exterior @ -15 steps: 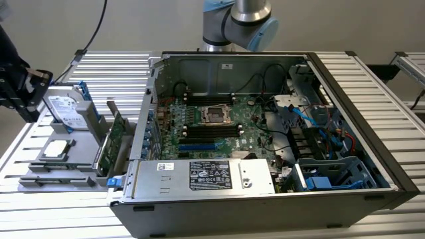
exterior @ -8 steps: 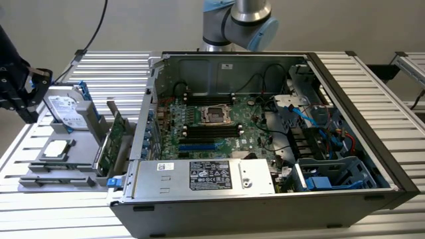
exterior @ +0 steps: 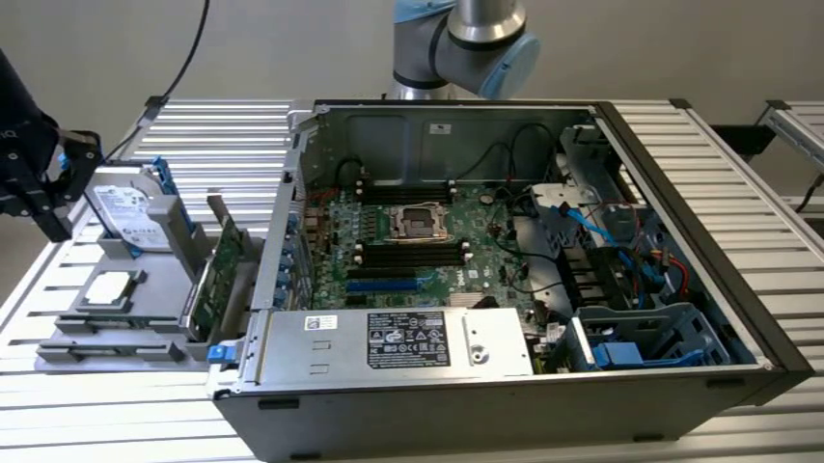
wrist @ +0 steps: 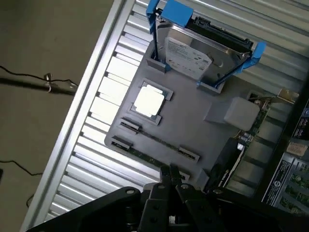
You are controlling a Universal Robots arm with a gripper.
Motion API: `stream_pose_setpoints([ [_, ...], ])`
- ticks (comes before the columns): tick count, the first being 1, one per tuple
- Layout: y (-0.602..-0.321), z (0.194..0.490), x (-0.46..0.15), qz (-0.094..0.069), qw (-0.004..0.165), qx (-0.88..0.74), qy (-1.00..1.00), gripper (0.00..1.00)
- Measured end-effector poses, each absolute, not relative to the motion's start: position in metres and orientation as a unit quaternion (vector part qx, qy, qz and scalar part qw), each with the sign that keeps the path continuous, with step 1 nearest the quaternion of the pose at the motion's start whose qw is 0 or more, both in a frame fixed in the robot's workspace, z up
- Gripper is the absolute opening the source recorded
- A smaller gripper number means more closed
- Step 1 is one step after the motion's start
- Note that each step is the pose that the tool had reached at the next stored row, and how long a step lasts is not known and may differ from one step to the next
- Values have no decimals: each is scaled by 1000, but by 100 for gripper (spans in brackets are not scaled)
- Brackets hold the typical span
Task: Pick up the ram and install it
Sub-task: 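Pick up the ram and move it above insertion slot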
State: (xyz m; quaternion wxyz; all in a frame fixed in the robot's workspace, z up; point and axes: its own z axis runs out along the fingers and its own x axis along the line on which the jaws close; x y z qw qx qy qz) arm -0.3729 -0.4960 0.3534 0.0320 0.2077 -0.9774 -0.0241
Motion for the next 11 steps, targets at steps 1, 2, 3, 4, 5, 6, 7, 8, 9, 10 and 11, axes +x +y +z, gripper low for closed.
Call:
stream_pose_setpoints([
  [1,-496,353,-373,-24,32,217,-975,11],
  [2,-496,353,-373,-24,33,226,-973,11],
  [3,-496,353,-373,-23,33,234,-971,11],
  [4,-496,353,-373,-23,33,243,-969,11],
  [5,-496,354,-373,-23,33,251,-967,11],
  [6,-496,354,-373,-22,33,260,-965,11],
  [7,-496,354,-373,-22,33,267,-963,11],
  [8,-496,355,-373,-22,33,276,-960,11],
  [9,-496,355,-373,-22,33,284,-958,11],
  [10,-496,355,-373,-21,34,293,-955,11],
  [11,-496,355,-373,-21,34,302,-952,11],
])
